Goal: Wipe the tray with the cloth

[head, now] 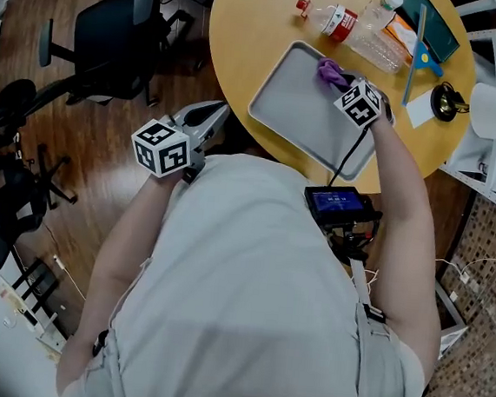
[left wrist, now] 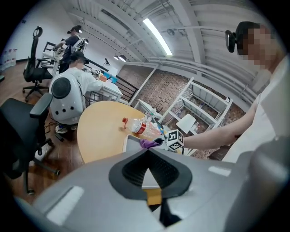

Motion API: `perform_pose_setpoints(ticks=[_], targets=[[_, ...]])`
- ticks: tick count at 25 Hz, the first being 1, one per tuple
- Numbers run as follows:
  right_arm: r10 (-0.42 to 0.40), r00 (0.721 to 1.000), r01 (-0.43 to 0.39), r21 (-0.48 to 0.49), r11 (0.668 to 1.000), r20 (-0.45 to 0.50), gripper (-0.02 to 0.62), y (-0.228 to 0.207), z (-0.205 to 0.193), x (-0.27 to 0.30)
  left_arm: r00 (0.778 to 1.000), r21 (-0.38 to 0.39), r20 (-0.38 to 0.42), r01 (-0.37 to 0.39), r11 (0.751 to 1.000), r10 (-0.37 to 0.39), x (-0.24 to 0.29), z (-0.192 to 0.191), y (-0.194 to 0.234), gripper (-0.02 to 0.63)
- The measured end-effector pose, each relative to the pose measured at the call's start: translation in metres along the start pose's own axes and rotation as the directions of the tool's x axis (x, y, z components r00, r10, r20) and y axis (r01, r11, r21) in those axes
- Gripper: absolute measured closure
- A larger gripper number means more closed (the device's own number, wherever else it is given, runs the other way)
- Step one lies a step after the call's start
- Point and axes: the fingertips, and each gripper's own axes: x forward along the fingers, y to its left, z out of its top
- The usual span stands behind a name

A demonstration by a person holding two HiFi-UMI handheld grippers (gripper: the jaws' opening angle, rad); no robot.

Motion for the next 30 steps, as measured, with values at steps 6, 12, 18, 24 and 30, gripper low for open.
perform_pose_setpoints(ticks=[6, 12, 18, 24, 30], targets=[[0.01, 0.999, -0.01, -0.011, 1.0, 0.03, 0.509, -0.002, 0.021, 0.014, 1.0, -0.014, 0.008, -0.016, 1.0, 0.016, 0.001, -0.007, -0.003, 0.606], [0.022, 0.997, -0.022, 0.011, 1.0, -0.069, 0.514, 0.006, 0.027, 0.021, 1.0, -0.02, 0.005, -0.004, 1.0, 0.004, -0.003, -0.015, -0.004, 0.606], [0.053, 0.996, -0.057, -0.054, 0.997, -0.075, 0.518, 0.043, 0.038, 0.025, 1.0, -0.009, 0.024, 0.014, 1.0, -0.014, 0.005, -0.009, 0.0, 0.606], [0.169, 0.981, -0.176, -0.076, 0.981, -0.09, 0.517, 0.106, 0.041, 0.024, 0.999, -0.016, 0.014, 0.039, 0.999, -0.039, 0.011, -0.008, 0.007, 0.606], [0.301, 0.946, -0.314, -0.115, 0.942, -0.119, 0.515, 0.16, 0.043, 0.021, 0.999, -0.019, 0.018, 0.05, 0.999, -0.05, 0.013, -0.002, 0.011, 0.606]])
